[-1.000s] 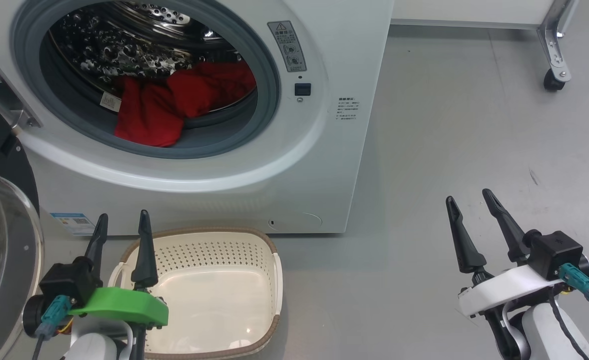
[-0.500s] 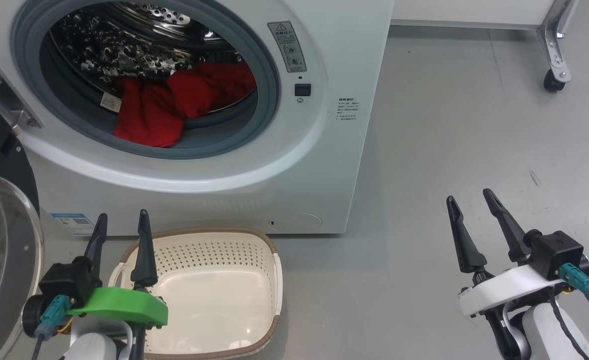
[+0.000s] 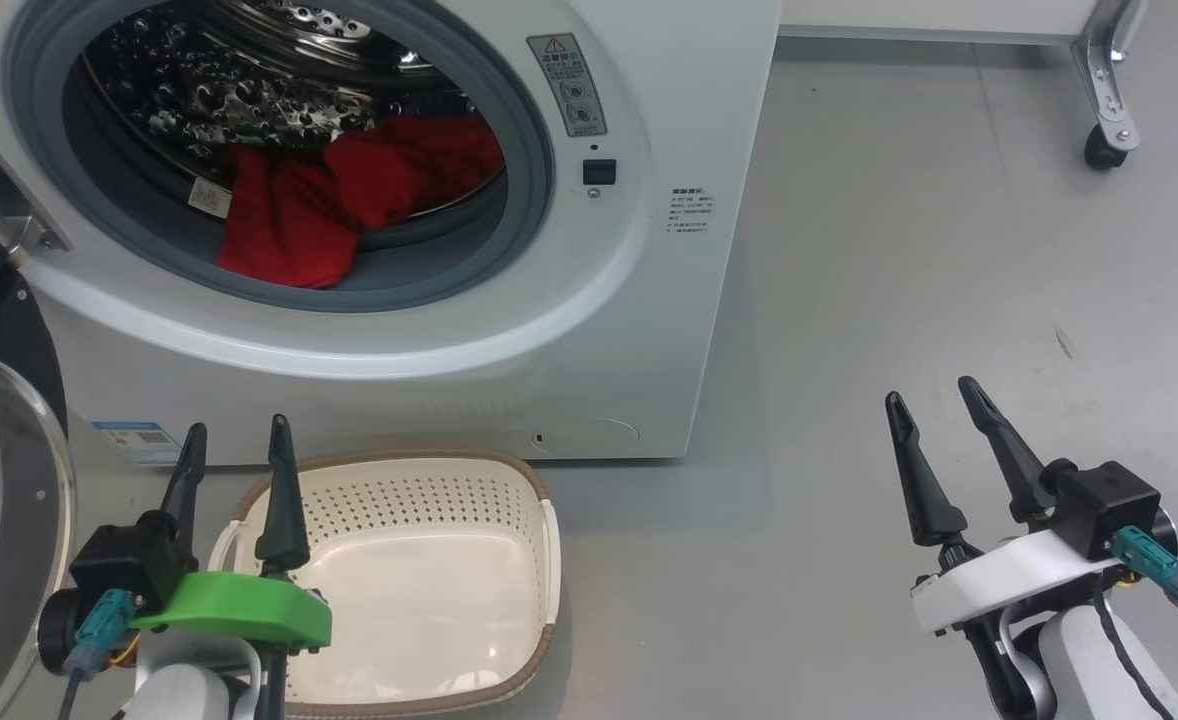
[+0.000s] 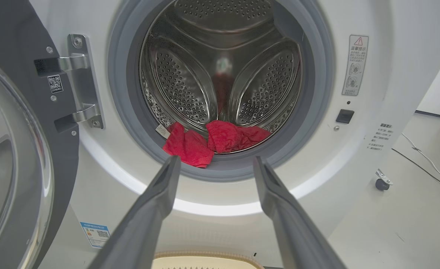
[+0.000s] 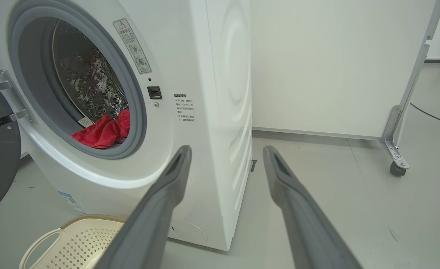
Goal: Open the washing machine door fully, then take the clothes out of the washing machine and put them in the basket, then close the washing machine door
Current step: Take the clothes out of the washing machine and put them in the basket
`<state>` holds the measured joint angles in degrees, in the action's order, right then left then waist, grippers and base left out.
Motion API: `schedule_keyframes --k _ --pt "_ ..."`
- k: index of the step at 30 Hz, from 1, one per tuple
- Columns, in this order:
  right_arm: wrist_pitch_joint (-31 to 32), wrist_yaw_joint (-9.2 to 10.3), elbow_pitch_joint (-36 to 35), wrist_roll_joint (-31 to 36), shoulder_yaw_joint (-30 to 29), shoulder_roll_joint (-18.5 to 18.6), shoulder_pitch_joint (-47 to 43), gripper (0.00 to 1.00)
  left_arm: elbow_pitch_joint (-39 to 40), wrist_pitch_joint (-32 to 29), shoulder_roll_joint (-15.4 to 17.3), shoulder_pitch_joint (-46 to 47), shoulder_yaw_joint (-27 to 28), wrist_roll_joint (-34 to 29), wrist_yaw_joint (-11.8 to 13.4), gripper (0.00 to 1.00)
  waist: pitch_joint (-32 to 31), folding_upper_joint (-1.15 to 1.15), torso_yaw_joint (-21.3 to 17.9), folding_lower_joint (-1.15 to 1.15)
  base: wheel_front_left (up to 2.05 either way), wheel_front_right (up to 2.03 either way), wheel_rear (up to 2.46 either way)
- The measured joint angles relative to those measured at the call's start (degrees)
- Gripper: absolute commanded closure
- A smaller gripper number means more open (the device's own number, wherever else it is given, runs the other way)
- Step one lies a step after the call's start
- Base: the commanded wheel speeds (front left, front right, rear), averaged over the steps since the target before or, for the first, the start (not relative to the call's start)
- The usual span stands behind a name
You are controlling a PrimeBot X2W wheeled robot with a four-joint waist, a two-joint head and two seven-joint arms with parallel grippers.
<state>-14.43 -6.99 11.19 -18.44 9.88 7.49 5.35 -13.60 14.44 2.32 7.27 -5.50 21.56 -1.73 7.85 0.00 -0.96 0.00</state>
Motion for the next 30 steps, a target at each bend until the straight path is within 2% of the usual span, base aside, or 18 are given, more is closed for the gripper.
schedule_keyframes --k 7,15,22,30 --pt "0.0 0.00 -0.7 0.0 0.4 -0.3 0.2 0.00 0.7 0.0 0.4 0.0 0.6 -1.9 1.2 0.00 1.7 0.00 -1.2 0.00 0.00 0.00 0.00" --pt "0.0 0.00 -1.2 -0.2 1.8 -1.2 0.4 0.00 2.2 -0.8 1.7 0.5 0.7 -4.7 4.0 0.00 5.3 0.00 -3.5 0.00 0.00 0.00 0.00" --pt "0.0 0.00 -1.8 -0.8 3.0 -1.8 2.1 0.00 3.3 -3.4 5.2 5.1 1.6 -7.6 5.3 0.00 8.8 0.00 -6.0 0.00 0.00 0.00 0.00" --pt "0.0 0.00 -1.9 -2.7 4.4 -2.7 4.7 0.00 3.9 -7.8 9.6 12.3 4.9 -11.1 7.1 0.00 13.3 0.00 -10.9 0.00 0.00 0.00 0.00"
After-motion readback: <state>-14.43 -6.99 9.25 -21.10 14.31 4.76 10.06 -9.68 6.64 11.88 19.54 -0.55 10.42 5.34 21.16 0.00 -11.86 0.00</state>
